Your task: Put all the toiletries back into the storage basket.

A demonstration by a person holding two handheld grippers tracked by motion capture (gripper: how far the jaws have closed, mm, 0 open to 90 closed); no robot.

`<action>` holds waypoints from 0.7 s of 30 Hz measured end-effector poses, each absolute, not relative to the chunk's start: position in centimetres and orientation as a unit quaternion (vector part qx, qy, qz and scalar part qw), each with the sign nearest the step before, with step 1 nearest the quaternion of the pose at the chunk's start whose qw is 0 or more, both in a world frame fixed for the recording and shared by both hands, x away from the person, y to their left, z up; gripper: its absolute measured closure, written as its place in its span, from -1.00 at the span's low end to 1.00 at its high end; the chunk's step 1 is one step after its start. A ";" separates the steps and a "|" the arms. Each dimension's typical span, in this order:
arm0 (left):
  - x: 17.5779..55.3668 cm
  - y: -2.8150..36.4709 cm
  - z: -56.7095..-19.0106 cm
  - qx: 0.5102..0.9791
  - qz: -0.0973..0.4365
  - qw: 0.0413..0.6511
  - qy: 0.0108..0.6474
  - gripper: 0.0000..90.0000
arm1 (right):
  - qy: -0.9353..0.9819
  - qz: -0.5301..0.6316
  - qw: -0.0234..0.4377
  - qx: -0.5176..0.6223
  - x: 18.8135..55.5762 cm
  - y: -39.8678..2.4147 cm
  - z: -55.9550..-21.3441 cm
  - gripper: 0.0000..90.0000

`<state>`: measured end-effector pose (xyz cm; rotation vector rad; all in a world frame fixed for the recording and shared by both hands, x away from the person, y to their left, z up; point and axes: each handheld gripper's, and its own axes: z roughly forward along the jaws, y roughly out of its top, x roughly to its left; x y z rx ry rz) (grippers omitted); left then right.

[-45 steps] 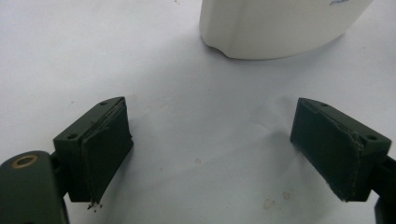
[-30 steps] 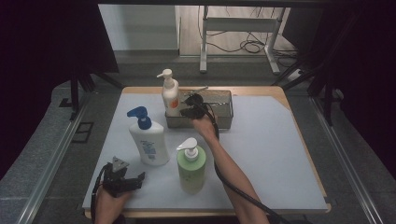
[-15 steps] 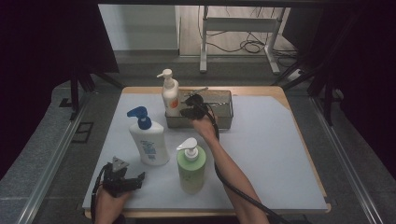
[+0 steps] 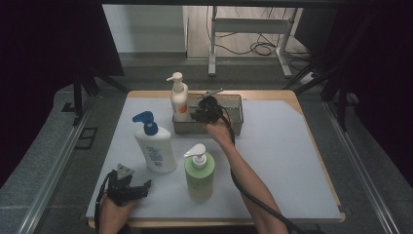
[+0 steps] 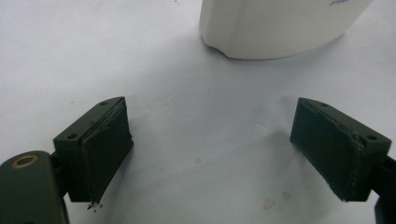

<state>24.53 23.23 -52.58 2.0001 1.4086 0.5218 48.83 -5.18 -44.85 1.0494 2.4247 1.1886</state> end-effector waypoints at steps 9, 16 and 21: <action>24.5 23.2 -52.6 0.759 0.198 0.315 0.535 -0.74 | 0.830 0.420 0.114 0.348 48.0 -6.9 -44.2 0.02; 24.5 23.2 -52.6 0.759 0.198 0.315 0.534 -0.74 | 0.838 0.421 0.124 0.325 46.6 -7.7 -43.4 -0.17; 24.5 23.2 -52.6 0.758 0.199 0.315 0.535 -0.74 | 0.845 0.418 0.127 0.310 45.5 -8.0 -43.1 -0.29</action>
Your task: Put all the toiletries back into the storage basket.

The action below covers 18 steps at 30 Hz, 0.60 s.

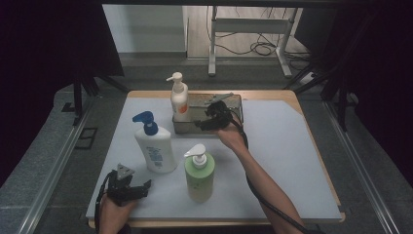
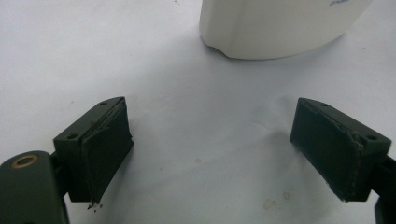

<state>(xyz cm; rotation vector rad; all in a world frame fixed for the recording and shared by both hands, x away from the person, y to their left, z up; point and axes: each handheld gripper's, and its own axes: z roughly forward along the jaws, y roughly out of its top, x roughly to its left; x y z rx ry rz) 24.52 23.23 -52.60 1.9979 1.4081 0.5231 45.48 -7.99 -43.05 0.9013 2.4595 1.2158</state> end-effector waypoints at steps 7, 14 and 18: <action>24.5 23.2 -52.6 0.758 0.199 0.316 0.534 -0.74 | 0.854 0.409 0.139 0.289 43.6 -8.4 -42.9 -0.55; 24.5 23.2 -52.6 0.759 0.199 0.315 0.534 -0.74 | 0.853 0.416 0.135 0.284 42.3 -9.7 -43.2 -0.73; 24.5 23.2 -52.6 0.759 0.199 0.315 0.534 -0.74 | 0.856 0.415 0.126 0.281 41.9 -10.4 -43.4 -0.84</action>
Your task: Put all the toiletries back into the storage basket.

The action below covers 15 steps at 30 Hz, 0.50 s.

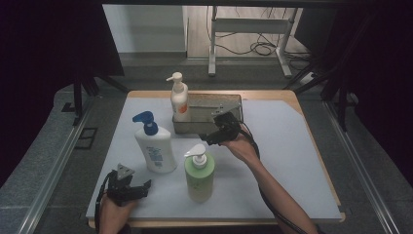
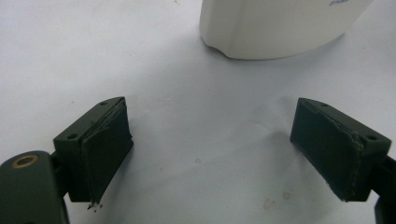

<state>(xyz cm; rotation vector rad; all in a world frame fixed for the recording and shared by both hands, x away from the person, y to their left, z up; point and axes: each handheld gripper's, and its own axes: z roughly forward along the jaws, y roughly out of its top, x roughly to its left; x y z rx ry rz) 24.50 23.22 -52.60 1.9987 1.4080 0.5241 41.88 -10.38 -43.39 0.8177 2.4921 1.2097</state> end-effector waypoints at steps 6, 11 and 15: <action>24.5 23.2 -52.6 0.759 0.199 0.315 0.534 -0.74 | 0.865 0.407 0.117 0.270 40.7 -11.8 -43.8 -0.98; 24.5 23.2 -52.6 0.759 0.199 0.315 0.534 -0.74 | 0.869 0.401 0.119 0.264 39.8 -12.7 -44.0 -1.00; 24.5 23.2 -52.6 0.759 0.199 0.315 0.534 -0.74 | 0.871 0.400 0.121 0.259 38.9 -13.6 -44.1 -1.00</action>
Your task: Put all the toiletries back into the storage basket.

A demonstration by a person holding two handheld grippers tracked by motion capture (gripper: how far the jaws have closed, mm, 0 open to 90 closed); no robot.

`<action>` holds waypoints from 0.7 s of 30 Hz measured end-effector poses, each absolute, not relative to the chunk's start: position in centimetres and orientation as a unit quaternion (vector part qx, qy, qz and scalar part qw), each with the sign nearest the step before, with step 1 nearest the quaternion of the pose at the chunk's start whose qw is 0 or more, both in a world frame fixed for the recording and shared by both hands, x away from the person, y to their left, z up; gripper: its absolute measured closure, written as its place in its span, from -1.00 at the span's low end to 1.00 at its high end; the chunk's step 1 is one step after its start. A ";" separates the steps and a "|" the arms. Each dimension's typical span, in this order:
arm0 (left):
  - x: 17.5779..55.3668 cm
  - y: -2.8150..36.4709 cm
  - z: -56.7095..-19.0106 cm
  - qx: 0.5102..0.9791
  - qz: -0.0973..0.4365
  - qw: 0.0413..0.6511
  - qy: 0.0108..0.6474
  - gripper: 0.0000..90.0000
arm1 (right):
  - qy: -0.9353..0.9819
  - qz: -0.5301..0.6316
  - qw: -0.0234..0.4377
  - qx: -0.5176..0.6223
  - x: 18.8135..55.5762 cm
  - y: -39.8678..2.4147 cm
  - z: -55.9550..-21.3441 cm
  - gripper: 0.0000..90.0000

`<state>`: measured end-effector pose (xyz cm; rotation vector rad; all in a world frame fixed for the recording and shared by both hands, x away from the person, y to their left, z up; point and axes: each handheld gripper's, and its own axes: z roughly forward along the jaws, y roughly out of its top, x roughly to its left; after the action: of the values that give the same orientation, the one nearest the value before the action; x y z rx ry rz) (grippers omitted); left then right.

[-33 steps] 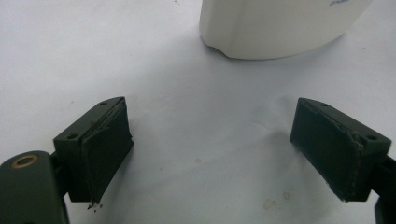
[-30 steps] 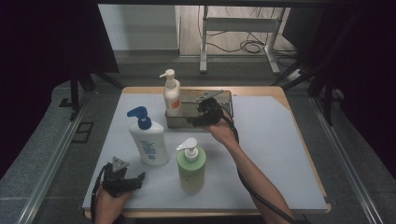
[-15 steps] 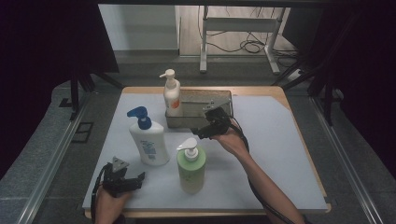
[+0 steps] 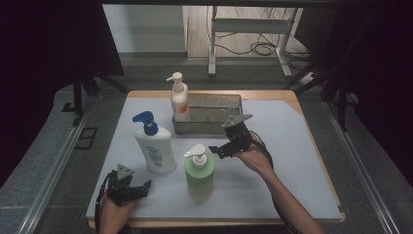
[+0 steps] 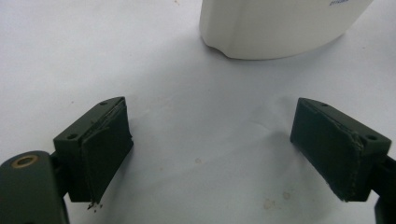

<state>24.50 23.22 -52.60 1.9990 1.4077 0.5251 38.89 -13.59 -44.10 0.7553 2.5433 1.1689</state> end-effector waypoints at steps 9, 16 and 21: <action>24.4 23.2 -52.6 0.758 0.203 0.315 0.534 -0.73 | 0.868 0.415 0.110 0.251 36.8 -15.9 -45.2 -1.00; 24.4 23.2 -52.6 0.758 0.203 0.315 0.534 -0.73 | 0.876 0.404 0.083 0.250 35.0 -17.0 -46.2 -1.00; 24.4 23.2 -52.6 0.758 0.203 0.315 0.534 -0.73 | 0.877 0.406 0.072 0.244 33.5 -17.4 -46.7 -1.00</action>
<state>24.36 23.21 -52.63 1.9964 1.4070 0.5335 33.50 -17.44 -46.69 0.7346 2.6362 1.2209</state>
